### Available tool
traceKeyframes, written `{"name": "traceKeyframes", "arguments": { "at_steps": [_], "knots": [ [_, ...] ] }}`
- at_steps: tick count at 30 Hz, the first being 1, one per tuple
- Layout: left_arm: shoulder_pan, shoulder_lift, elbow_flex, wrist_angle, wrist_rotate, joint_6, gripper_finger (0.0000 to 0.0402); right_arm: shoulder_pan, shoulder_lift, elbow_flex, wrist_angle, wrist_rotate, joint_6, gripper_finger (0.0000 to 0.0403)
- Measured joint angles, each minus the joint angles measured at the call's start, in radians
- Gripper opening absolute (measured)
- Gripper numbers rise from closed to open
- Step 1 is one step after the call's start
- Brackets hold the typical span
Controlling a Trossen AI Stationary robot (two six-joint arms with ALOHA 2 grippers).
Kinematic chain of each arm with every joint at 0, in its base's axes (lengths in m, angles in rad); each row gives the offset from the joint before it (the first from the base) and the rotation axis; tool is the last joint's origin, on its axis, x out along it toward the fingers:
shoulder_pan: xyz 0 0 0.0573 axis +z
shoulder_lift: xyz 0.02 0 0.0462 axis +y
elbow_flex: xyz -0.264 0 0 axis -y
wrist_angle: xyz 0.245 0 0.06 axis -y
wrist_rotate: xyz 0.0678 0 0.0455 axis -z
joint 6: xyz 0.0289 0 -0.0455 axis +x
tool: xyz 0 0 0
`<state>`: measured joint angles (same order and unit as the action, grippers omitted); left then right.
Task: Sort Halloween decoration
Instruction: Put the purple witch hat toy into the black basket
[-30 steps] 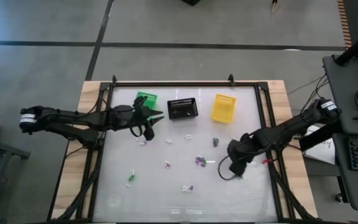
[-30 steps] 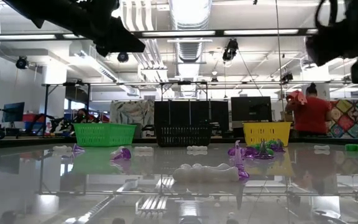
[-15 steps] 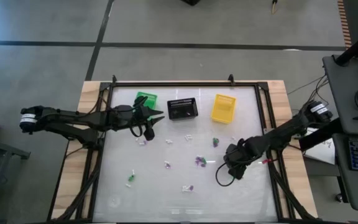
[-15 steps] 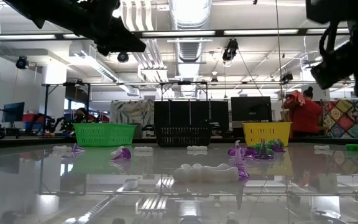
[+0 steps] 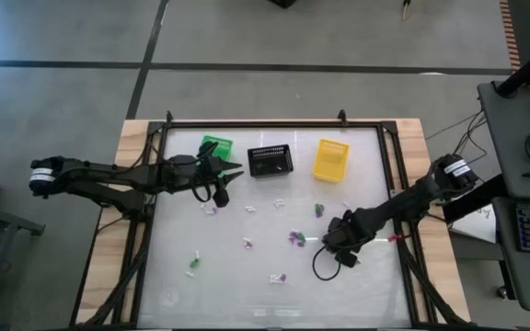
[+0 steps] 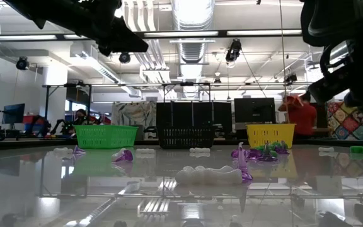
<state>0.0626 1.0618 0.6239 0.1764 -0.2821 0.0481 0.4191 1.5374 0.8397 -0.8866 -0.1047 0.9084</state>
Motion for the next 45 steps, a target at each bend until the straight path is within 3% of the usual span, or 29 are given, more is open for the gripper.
{"name": "traceKeyframes", "arguments": {
  "at_steps": [4,9,16,23,27,37,42,45],
  "knots": [
    [0.000,0.000,0.000,0.001,0.000,0.004,0.0078,0.000,0.005,-0.001,0.011,0.001,-0.033,0.0014],
    [0.000,0.000,0.000,0.002,0.000,0.004,0.0078,0.000,-0.048,-0.004,0.017,0.045,-0.034,0.0009],
    [0.000,0.000,0.000,0.008,0.000,-0.001,0.0078,0.000,-0.187,-0.004,0.069,0.200,-0.037,0.0009],
    [0.000,0.000,0.000,0.017,0.000,-0.005,0.0078,-0.080,-0.321,-0.012,0.394,0.418,-0.229,0.0009],
    [0.000,0.000,0.000,0.018,0.001,-0.008,0.0078,-0.156,-0.331,-0.032,0.661,0.454,-0.448,0.0009],
    [0.000,0.000,0.000,0.023,0.001,-0.009,0.0078,-0.409,-0.187,-0.064,1.285,0.444,-0.876,0.0009],
    [0.000,0.000,0.000,0.017,0.001,-0.013,0.0078,-0.552,-0.017,-0.065,1.525,0.447,-0.839,0.0009],
    [0.000,0.000,0.000,0.017,0.001,-0.025,0.0078,-0.621,0.077,-0.066,1.579,0.448,-0.755,0.0009]
  ]
}}
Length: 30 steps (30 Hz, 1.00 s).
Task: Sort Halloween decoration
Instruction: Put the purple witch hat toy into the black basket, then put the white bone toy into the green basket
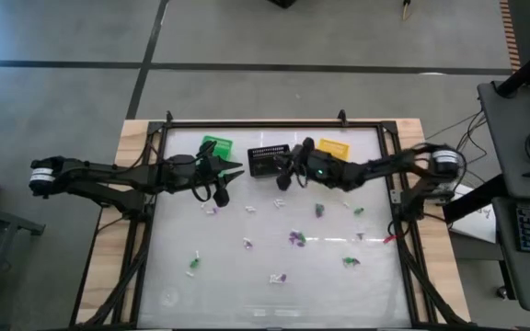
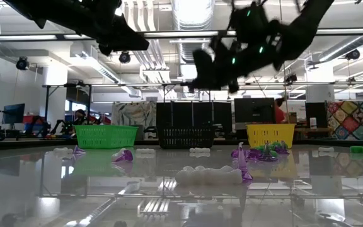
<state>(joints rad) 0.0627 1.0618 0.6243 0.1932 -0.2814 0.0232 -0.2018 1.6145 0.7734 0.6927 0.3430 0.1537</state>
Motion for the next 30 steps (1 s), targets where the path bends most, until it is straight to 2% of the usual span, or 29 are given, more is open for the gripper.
{"name": "traceKeyframes", "arguments": {
  "at_steps": [4,7,17,21,24,26,30],
  "knots": [
    [0.000,0.000,0.000,0.000,0.000,-0.007,0.0078,-0.048,0.076,0.000,0.007,-0.005,0.112,0.0009],
    [0.000,0.002,0.000,0.000,0.000,-0.010,0.0078,-0.054,0.102,0.000,0.031,-0.010,0.116,0.0017],
    [0.000,0.048,0.000,-0.001,0.001,-0.038,0.0078,-0.056,0.072,0.000,0.016,-0.011,0.124,0.0109],
    [-0.004,0.064,0.000,-0.039,0.015,-0.083,0.0078,-0.038,0.010,0.000,-0.015,-0.069,0.087,0.0132],
    [-0.004,0.078,0.000,-0.072,0.082,-0.100,0.0078,-0.011,-0.054,0.000,-0.082,-0.117,0.071,0.0138],
    [-0.004,0.093,0.000,-0.085,0.170,-0.092,0.0078,0.008,-0.104,0.000,-0.150,-0.148,0.058,0.0138],
    [-0.006,0.148,0.000,-0.097,0.297,-0.099,0.0078,0.062,-0.211,0.000,-0.286,-0.159,0.043,0.0131]
  ]
}}
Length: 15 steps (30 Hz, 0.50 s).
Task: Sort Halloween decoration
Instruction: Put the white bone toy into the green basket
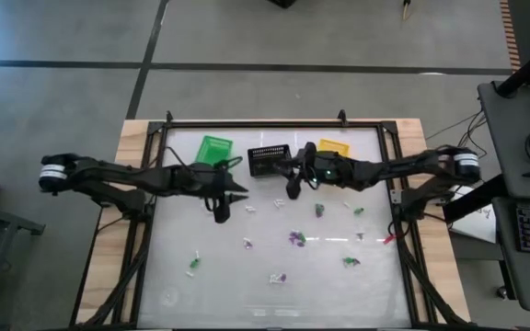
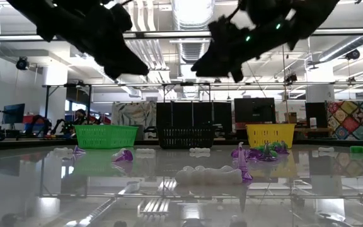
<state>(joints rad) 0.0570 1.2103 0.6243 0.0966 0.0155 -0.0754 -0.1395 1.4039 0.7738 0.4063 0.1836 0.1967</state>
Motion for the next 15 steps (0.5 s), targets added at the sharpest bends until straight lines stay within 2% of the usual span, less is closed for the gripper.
{"name": "traceKeyframes", "arguments": {
  "at_steps": [8,15],
  "knots": [
    [-0.024,0.122,-0.001,0.031,0.003,-0.050,0.0078,0.134,-0.166,0.000,-0.244,0.000,-0.018,0.0115],
    [-0.064,0.133,-0.001,0.087,0.003,-0.046,0.0078,0.262,-0.172,-0.045,-0.145,0.001,-0.104,0.0112]
  ]
}}
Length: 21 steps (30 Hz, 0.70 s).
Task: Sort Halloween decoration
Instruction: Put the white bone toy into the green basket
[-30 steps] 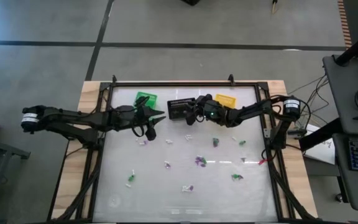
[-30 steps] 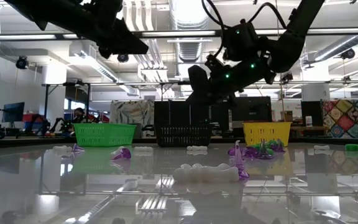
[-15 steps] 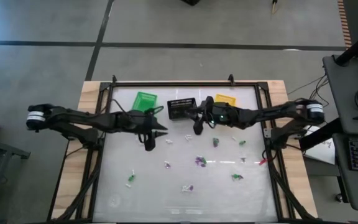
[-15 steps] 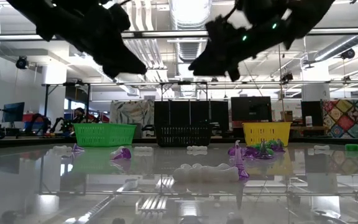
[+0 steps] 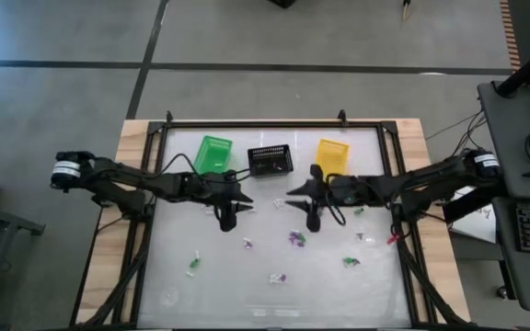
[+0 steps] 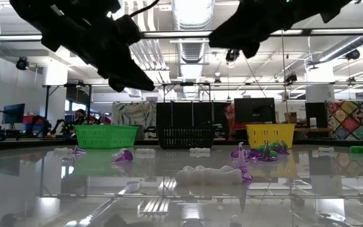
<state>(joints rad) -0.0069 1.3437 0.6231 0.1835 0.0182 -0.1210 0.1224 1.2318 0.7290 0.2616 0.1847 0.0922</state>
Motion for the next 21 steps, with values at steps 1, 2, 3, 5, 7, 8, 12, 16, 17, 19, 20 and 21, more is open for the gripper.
{"name": "traceKeyframes", "arguments": {
  "at_steps": [1,2,3,5,7,8,12,16,17,19,20,21],
  "knots": [
    [-0.008,-0.004,0.000,-0.002,0.000,-0.002,0.0078,0.015,0.001,-0.012,0.029,0.000,-0.010,0.0113],
    [-0.018,-0.009,0.000,-0.001,0.000,-0.006,0.0078,0.031,0.001,-0.027,0.054,0.000,-0.024,0.0113],
    [-0.026,-0.015,0.000,0.002,0.000,-0.015,0.0078,0.043,0.003,-0.042,0.083,0.004,-0.036,0.0113],
    [-0.045,-0.030,0.000,0.002,-0.002,-0.033,0.0078,0.063,0.004,-0.070,0.147,0.034,-0.056,0.0112],
    [-0.066,-0.042,0.000,-0.002,-0.006,-0.056,0.0078,0.074,-0.002,-0.098,0.184,0.051,-0.072,0.0110],
    [-0.078,-0.050,0.000,-0.017,-0.008,-0.067,0.0078,0.077,-0.004,-0.105,0.198,0.051,-0.078,0.0109],
    [-0.129,-0.073,-0.001,-0.100,-0.009,-0.114,0.0078,0.078,-0.012,-0.133,0.198,0.051,-0.050,0.0111],
    [-0.164,-0.101,-0.001,-0.242,-0.008,-0.189,0.0078,0.078,-0.010,-0.152,0.198,0.052,-0.010,0.0113],
    [-0.168,-0.109,-0.001,-0.275,-0.008,-0.209,0.0078,0.078,-0.010,-0.155,0.200,0.052,-0.002,0.0113],
    [-0.174,-0.129,-0.001,-0.380,-0.008,-0.258,0.0078,0.078,-0.009,-0.159,0.195,0.052,0.012,0.0112],
    [-0.174,-0.136,-0.001,-0.427,-0.008,-0.284,0.0078,0.078,-0.007,-0.158,0.200,0.052,0.018,0.0111],
    [-0.174,-0.142,-0.001,-0.466,-0.008,-0.305,0.0078,0.078,-0.007,-0.158,0.201,0.052,0.021,0.0110]
  ]
}}
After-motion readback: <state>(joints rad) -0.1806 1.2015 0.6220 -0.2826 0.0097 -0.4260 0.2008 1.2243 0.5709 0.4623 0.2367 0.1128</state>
